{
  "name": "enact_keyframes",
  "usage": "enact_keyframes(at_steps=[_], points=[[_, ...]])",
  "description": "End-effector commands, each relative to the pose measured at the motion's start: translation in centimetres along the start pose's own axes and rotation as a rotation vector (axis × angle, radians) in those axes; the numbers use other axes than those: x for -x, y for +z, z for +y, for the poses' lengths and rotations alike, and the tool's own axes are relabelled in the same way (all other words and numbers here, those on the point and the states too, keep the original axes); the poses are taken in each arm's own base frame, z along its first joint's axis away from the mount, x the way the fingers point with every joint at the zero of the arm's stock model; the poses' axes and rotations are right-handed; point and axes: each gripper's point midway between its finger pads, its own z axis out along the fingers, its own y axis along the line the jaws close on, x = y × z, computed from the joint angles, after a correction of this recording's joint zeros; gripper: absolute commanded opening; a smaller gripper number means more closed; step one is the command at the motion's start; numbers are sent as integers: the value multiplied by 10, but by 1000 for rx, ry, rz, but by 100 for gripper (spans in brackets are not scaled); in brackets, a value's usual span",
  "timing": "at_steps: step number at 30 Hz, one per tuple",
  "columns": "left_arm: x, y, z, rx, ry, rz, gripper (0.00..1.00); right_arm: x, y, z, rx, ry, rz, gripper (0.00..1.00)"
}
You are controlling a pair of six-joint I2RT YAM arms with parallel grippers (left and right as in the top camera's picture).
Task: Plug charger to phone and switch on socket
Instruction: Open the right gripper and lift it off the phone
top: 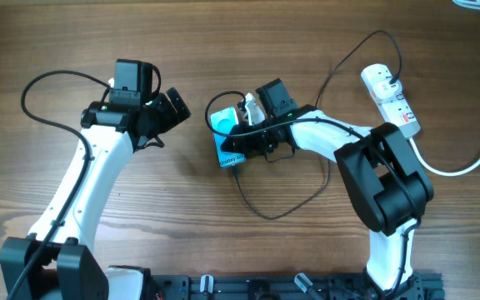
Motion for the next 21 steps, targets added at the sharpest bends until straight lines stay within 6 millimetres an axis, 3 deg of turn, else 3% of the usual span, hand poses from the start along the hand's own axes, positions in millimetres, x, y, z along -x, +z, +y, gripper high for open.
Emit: enact_keyframes(at_steps=[1,5,12,21], points=[[4,0,3,13,11,-13,100,-5,-1,-28,-137,29,-18,43],[4,0,3,13,11,-13,100,-6,-8,-32,-186,38,-26,43],[4,0,3,13,11,-13,100,-2,-19,-20,-179,17,-50,45],[4,0,3,13,11,-13,100,-9,-30,-46,-337,55,-55,48]])
